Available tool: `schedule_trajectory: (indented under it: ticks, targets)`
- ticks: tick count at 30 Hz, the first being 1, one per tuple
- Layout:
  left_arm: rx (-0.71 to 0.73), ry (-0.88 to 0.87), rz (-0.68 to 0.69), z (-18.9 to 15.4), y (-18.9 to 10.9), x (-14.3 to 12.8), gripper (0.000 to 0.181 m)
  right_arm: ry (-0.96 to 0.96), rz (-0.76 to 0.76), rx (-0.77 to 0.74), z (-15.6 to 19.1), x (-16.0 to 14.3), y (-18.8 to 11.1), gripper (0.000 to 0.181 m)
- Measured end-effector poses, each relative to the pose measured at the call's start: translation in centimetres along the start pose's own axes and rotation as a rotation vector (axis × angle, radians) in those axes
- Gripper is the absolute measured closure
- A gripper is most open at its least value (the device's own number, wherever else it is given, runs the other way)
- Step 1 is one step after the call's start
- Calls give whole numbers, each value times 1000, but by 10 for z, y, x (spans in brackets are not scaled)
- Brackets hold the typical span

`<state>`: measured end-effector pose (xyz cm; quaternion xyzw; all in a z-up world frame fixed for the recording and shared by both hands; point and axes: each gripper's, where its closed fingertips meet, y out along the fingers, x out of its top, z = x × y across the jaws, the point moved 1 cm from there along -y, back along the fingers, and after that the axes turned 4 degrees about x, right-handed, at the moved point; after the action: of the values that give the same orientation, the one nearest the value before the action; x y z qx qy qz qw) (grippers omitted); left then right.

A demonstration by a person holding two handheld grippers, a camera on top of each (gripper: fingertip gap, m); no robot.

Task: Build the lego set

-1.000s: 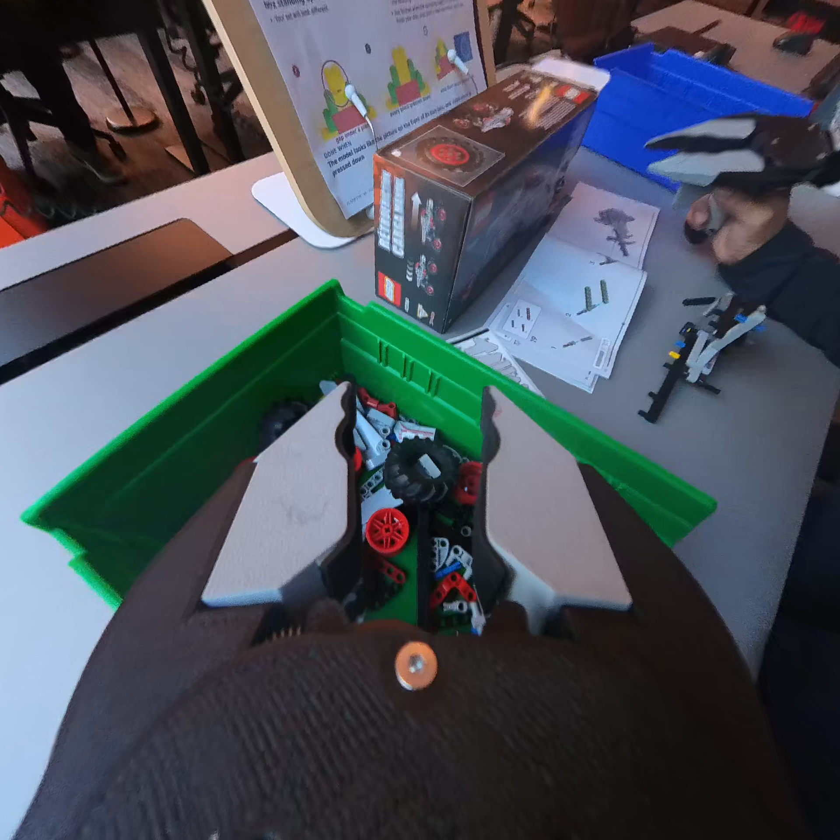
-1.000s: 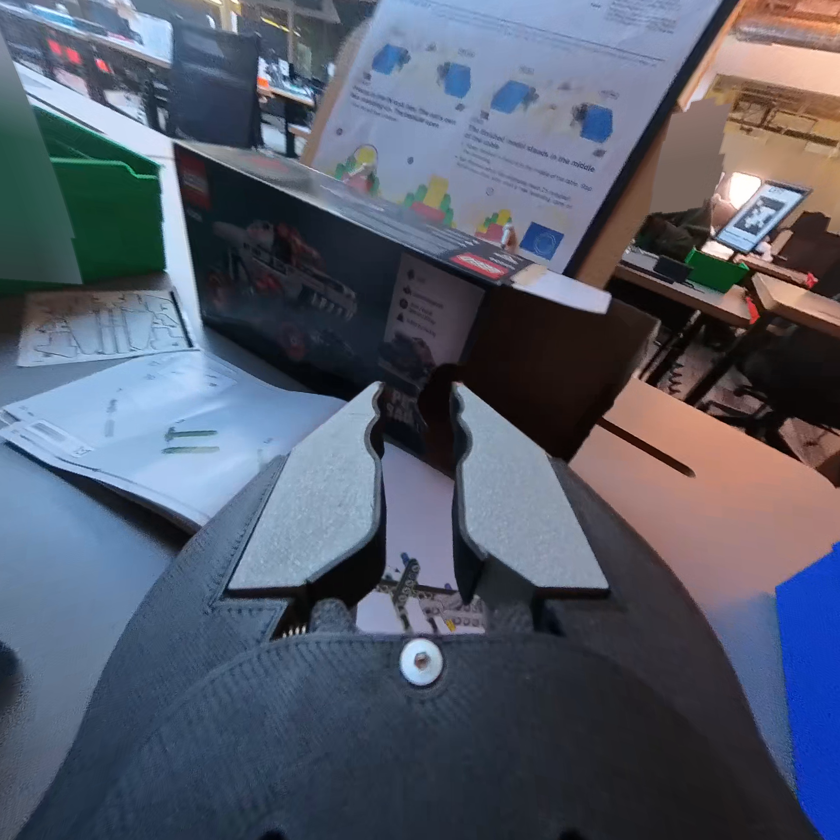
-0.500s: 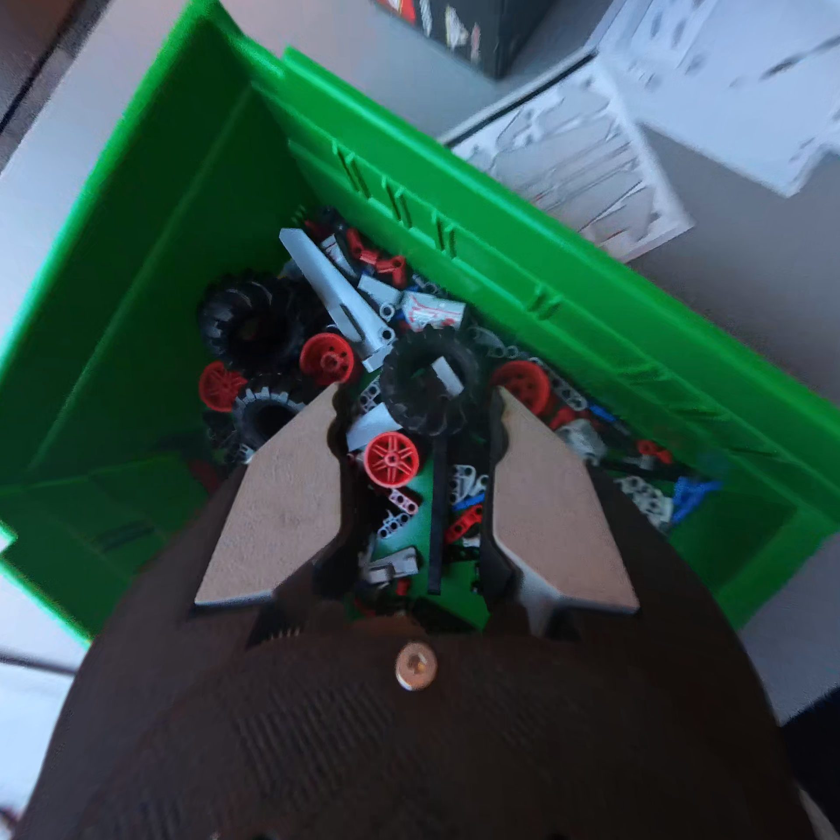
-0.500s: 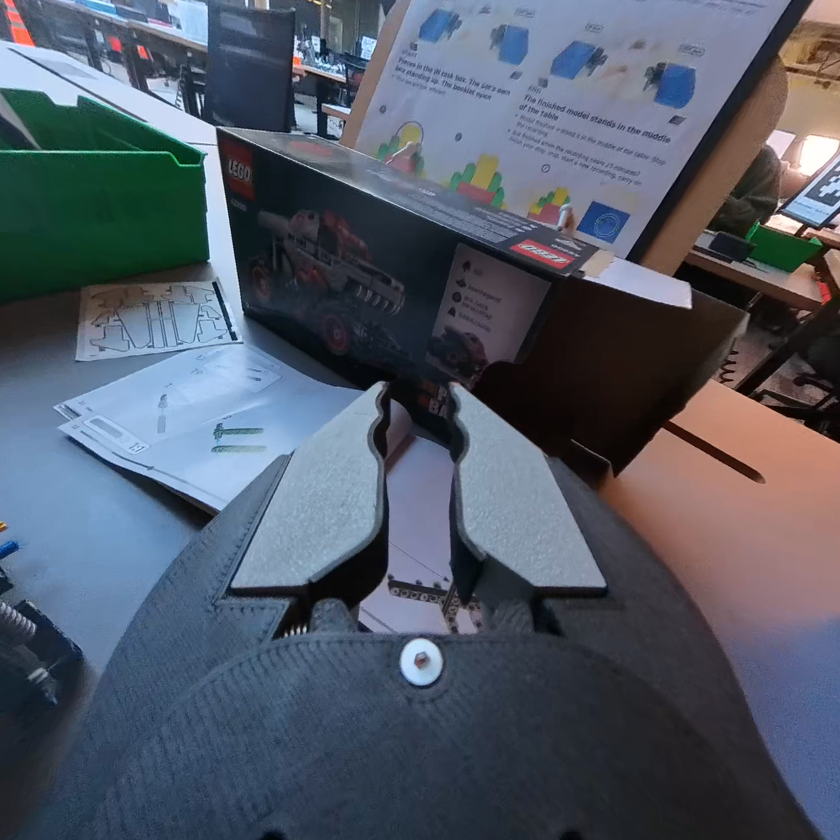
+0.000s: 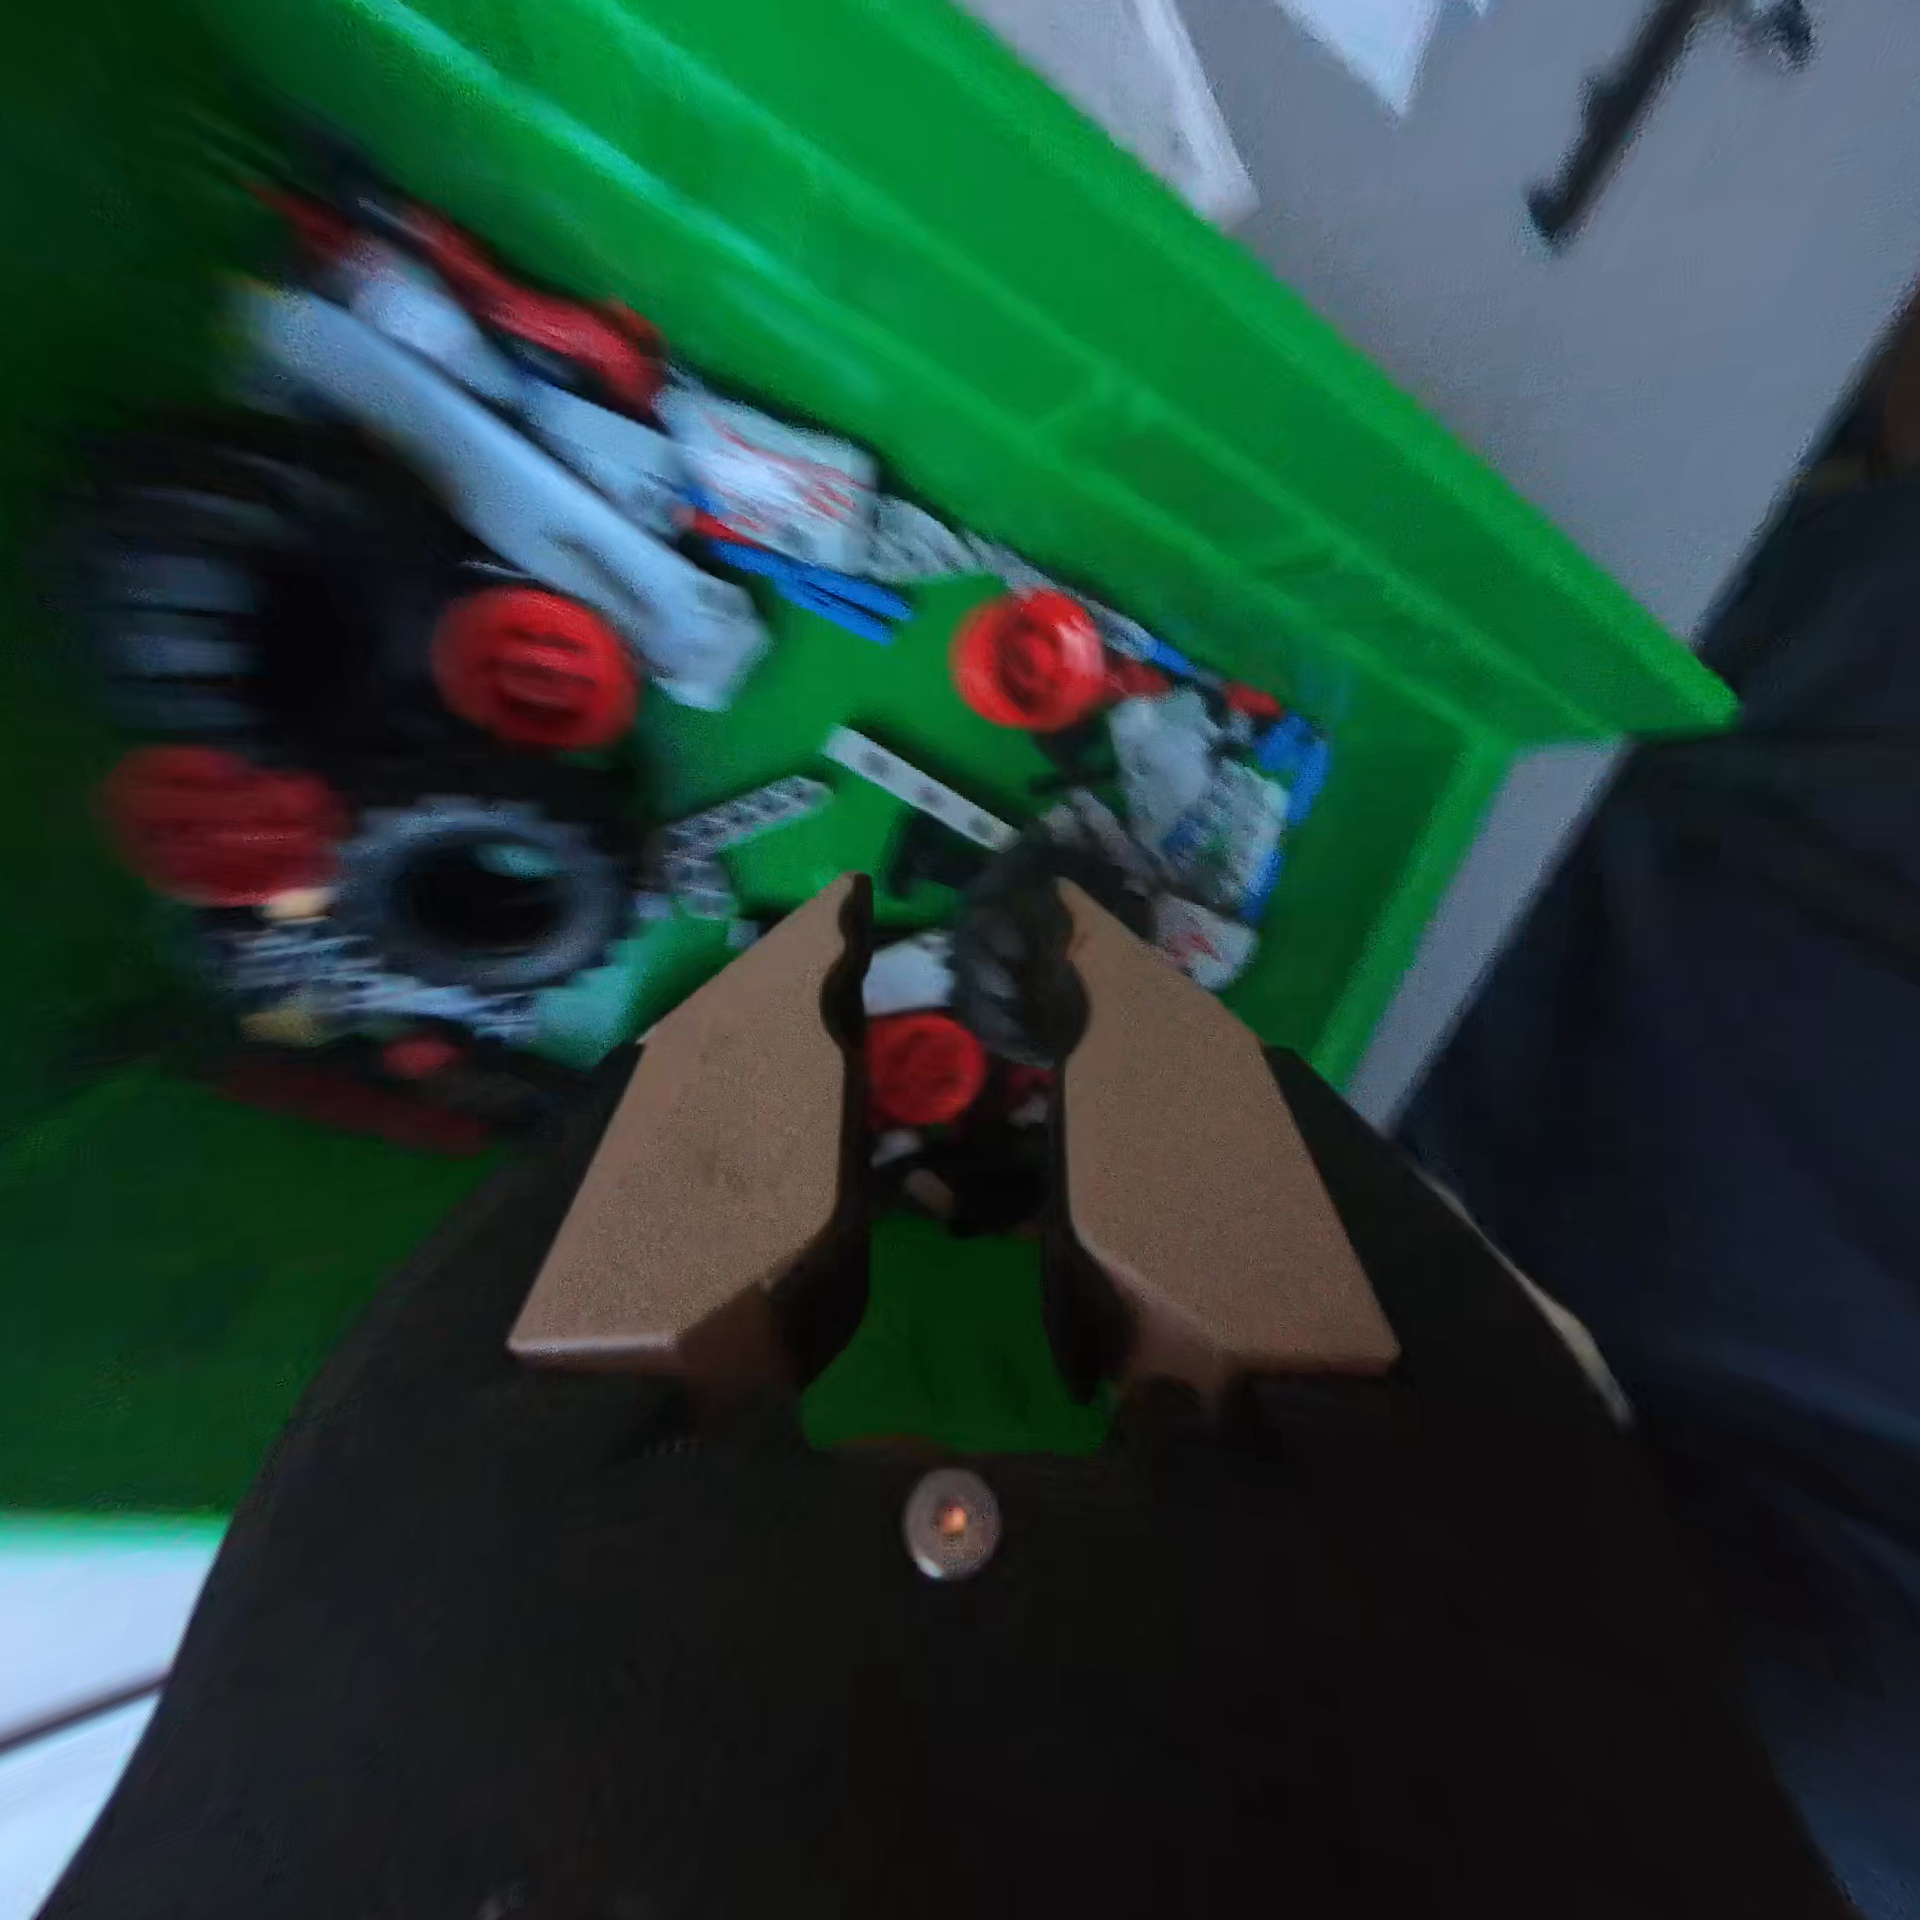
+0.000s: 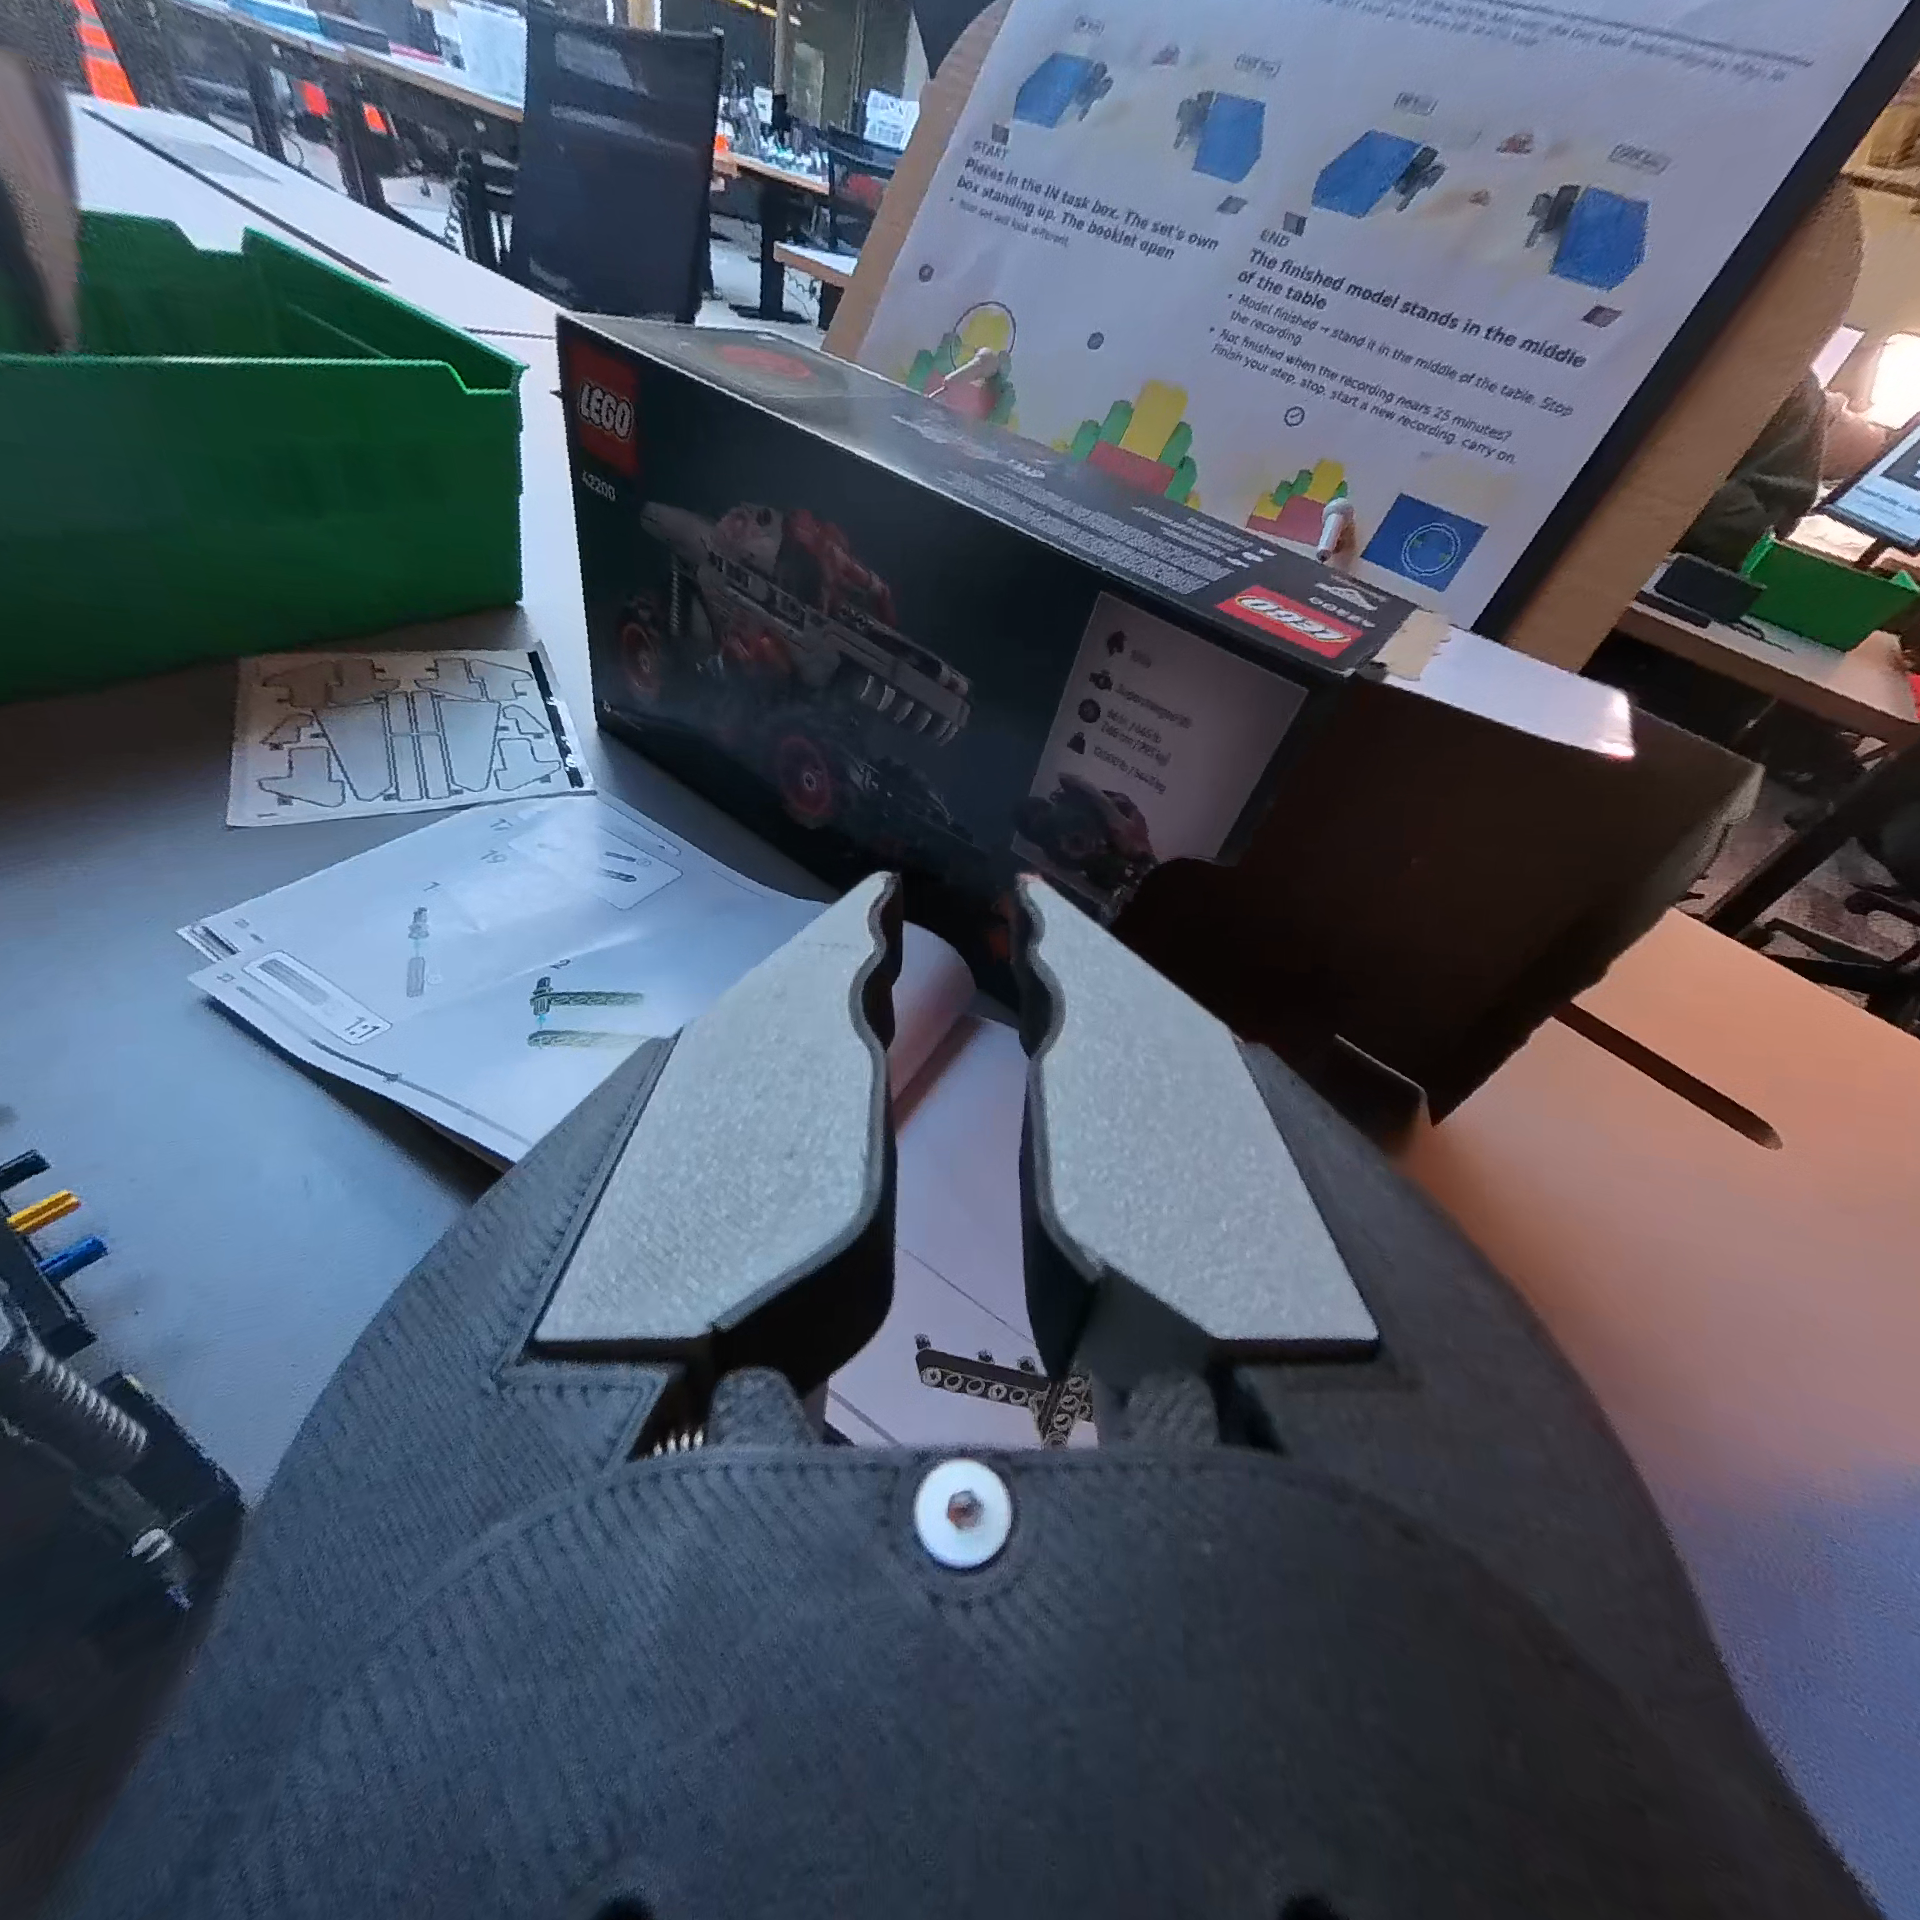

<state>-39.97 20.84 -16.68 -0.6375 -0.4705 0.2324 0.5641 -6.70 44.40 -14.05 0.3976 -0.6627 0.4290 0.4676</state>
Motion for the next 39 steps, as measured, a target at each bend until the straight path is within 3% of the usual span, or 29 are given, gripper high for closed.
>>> schedule_trajectory:
  ticks: [3, 7, 10, 13, 17, 20, 22, 24, 28, 33, 35, 39]
  targets:
    - [292, -91, -86, 61, -24, 13, 144, 4, 7, -5, -1, -3, 2, 164]
    - [322, -97, -84, 81, -10, 22, 133, -4, 12, -12, -2, -3, 3, 165]
    - [398, -85, 64, 99, 13, 3, 112, 0, 13, -3, -1, -4, 4, 165]
    - [334, -72, 175, 91, 32, -10, 117, -1, 24, -2, -1, -6, 6, 165]
    - [427, -44, 134, 94, 20, -4, 120, -15, 47, -5, -1, -10, 8, 166]
    - [527, -36, 57, 96, -4, 0, 137, -28, 56, -17, -1, -10, 9, 167]
    - [462, 29, -11, 78, -12, 2, 154, -32, 64, -19, -1, -11, 9, 168]
    - [305, 70, -29, 51, -5, -2, 160, -36, 73, -16, 0, -13, 9, 168]
    - [162, 28, 173, 31, 26, -33, 152, -37, 85, 11, 5, -14, 13, 168]
    - [141, 43, 273, 33, 42, -40, 144, -73, 98, 67, 20, -12, 19, 168]
    - [177, 31, 246, 40, 44, -31, 164, -92, 105, 82, 25, -12, 21, 169]
    - [235, 6, 203, 53, 42, -19, 171, -112, 114, 104, 31, -13, 23, 169]
